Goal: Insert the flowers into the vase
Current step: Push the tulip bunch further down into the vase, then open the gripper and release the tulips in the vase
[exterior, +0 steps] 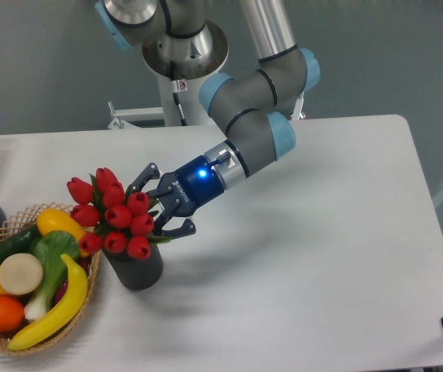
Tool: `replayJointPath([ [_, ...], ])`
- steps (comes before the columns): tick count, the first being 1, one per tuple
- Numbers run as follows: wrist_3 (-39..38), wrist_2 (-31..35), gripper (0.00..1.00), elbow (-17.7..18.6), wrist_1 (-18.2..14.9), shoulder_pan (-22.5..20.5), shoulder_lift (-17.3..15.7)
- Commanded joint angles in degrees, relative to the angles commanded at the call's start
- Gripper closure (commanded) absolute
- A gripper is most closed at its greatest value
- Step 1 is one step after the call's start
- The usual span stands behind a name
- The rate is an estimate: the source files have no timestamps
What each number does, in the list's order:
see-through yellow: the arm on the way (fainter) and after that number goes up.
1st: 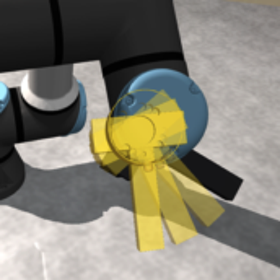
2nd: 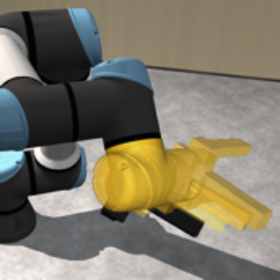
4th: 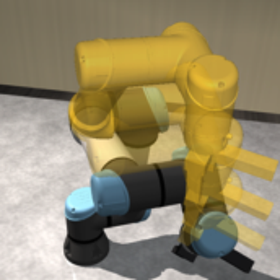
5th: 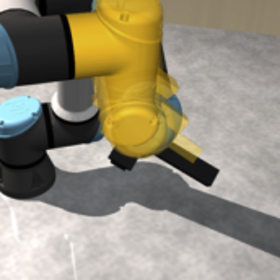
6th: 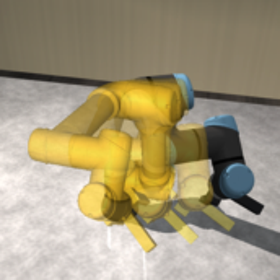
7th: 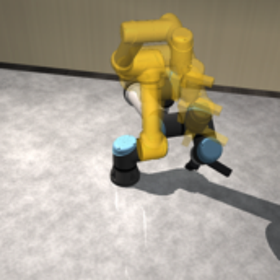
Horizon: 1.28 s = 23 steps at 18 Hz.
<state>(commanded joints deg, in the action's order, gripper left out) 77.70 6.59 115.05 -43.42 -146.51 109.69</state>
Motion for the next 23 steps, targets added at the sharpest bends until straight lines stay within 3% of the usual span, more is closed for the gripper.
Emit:
replayJointPath([
  [4, 0.1, -0.1, 0.25, 0.1, 0.0, 0.0, -0.1],
  [6, 0.1, -0.1, 0.08, 0.1, 0.0, -0.3, -0.2],
  [8, 0.1, 0.0, 0.0, 0.1, 0.2, -0.5, -0.4],
  [13, 0.0, 0.0, 0.0, 1.1, 0.2, -0.9, -1.4],
  [17, -0.1, 4.9, 0.0, 1.3, 0.2, -1.3, -2.6],
  [23, 0.0, 5.9, 0.0, 1.3, 0.2, -1.2, -3.3],
])
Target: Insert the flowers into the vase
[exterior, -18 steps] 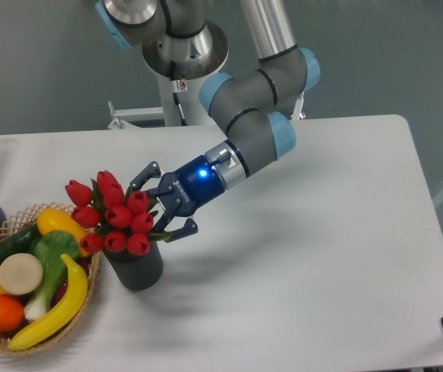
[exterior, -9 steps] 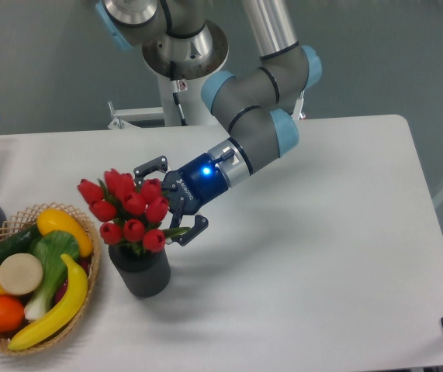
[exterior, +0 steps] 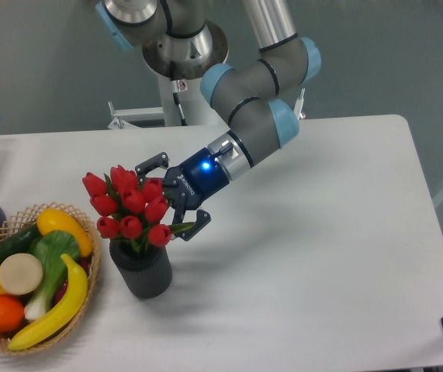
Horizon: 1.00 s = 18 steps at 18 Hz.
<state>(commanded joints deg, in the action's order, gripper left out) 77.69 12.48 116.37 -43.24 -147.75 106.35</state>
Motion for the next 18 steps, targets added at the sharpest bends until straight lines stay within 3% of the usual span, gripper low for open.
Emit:
replayJointPath([
  [12, -0.1, 10.5, 0.0, -0.4, 0.0, -1.3, -5.1],
  [18, 0.1, 13.8, 0.0, -0.6, 0.1, -1.3, -5.3],
])
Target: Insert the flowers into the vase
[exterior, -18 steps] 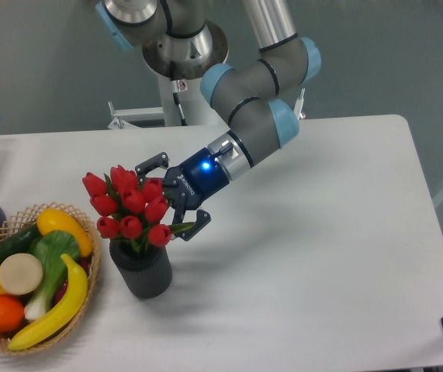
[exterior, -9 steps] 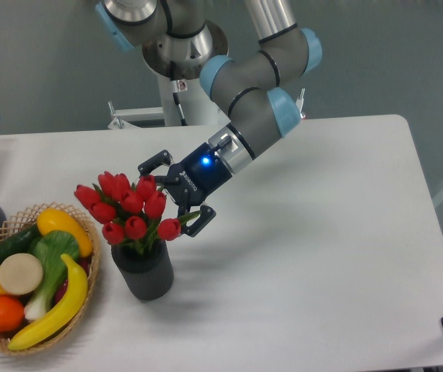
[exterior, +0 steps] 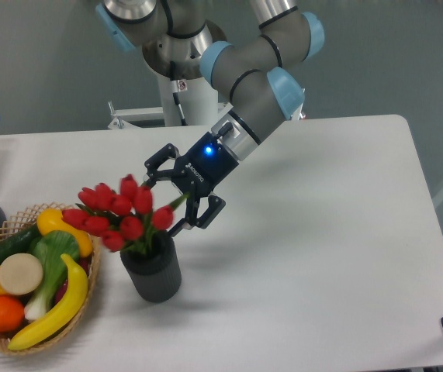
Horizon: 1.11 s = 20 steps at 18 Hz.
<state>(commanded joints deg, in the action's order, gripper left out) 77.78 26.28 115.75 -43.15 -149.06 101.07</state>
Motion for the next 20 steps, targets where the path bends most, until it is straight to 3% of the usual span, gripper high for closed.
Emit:
replayJointPath([
  [7, 0.1, 7.4, 0.0, -1.8, -0.1, -1.2, -1.9],
  [9, 0.1, 11.1, 0.0, -2.5, -0.3, -1.3, -4.0],
  [11, 1.9, 19.0, 0.0, -2.5, -0.2, -1.9, -7.0],
  [17, 3.3, 30.1, 0.0, -2.7, -0.3, -10.6, -11.4],
  [20, 3.6, 35.5, 0.0, -3.9, -0.5, -12.6, -13.0],
])
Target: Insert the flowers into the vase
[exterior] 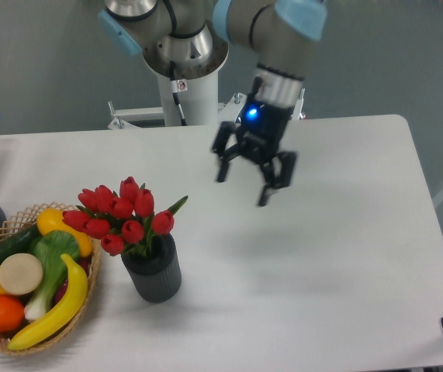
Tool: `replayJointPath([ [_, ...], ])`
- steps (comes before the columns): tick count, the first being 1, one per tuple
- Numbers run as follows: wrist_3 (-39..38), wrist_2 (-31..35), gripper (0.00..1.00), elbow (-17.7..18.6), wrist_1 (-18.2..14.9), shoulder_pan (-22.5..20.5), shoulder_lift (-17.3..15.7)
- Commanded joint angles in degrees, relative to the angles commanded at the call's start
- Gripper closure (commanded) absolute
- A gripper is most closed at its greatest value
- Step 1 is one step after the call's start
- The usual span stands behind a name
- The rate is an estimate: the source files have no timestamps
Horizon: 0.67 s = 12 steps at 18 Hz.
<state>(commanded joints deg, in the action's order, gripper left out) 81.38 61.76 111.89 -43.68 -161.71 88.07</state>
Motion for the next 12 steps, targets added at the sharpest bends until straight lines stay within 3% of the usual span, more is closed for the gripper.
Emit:
replayJointPath([
  [4, 5.2, 7.7, 0.0, -0.3, -0.5, -0.6, -2.6],
  [9, 11.4, 16.3, 0.0, -0.2, -7.7, -0.4, -7.3],
  [12, 12.3, 16.5, 0.0, -0.1, -9.2, -0.5, -9.0],
])
